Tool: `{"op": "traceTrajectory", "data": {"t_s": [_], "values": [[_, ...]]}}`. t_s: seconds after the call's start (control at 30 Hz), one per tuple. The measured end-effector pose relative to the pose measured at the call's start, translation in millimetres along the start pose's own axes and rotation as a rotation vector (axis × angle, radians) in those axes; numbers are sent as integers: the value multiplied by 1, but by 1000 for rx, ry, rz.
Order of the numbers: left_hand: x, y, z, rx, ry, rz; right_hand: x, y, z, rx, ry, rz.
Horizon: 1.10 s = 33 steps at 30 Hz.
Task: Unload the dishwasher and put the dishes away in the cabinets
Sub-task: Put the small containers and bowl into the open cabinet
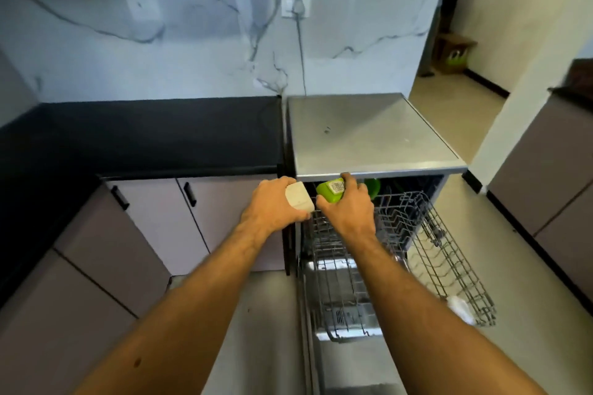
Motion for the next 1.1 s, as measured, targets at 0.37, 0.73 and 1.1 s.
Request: {"op": "traceTrajectory", "data": {"t_s": [0.37, 0.73, 1.1], "values": [[108, 169, -23, -173, 68, 99, 192, -78, -13, 65, 258, 94], [233, 374, -82, -447, 272, 195, 419, -170, -51, 147, 562, 144], [300, 550, -134, -789, 433, 192, 623, -221, -85, 221, 778, 332]]}}
Point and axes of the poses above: each hand's wrist, its own z-axis towards the middle knuckle, its own y-axis out of the back of the hand, x = y × z, the point moved 7 cm from there along z, towards the middle knuckle, and after that the axes turned 5 degrees about y, right-handed, at the moved point
